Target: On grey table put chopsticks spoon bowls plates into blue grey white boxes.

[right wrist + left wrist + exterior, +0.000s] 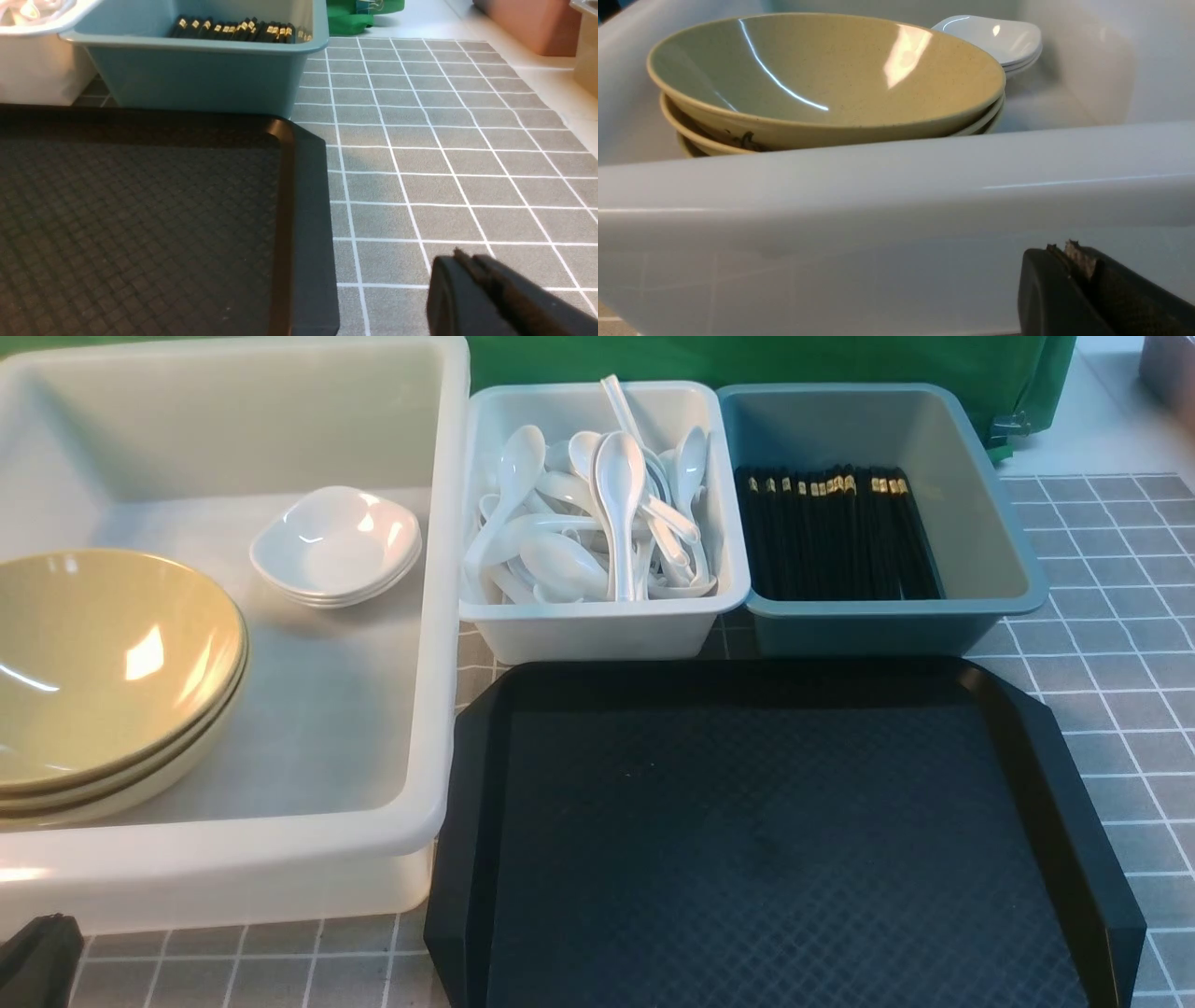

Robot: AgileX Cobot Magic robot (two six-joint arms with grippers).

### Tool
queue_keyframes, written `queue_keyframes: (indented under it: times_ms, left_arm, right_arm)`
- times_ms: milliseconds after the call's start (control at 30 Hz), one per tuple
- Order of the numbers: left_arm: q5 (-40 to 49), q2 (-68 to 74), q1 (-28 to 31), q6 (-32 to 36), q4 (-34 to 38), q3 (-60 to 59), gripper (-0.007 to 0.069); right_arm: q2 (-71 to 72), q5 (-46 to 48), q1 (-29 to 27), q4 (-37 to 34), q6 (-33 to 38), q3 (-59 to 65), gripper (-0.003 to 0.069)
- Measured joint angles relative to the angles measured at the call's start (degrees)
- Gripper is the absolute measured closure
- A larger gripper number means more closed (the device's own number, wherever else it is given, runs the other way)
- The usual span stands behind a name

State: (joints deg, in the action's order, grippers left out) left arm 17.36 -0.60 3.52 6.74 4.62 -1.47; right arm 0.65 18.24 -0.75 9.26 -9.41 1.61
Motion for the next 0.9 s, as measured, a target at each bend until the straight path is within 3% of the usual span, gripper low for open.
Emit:
queue_keyframes:
  times_ms: [900]
  left_arm:
    - [0.0, 0.0, 0.0, 0.0, 0.0, 0.0, 0.0636]
  right_arm:
    - [0.0, 0.0, 0.0, 0.0, 0.0, 0.0, 0.0562]
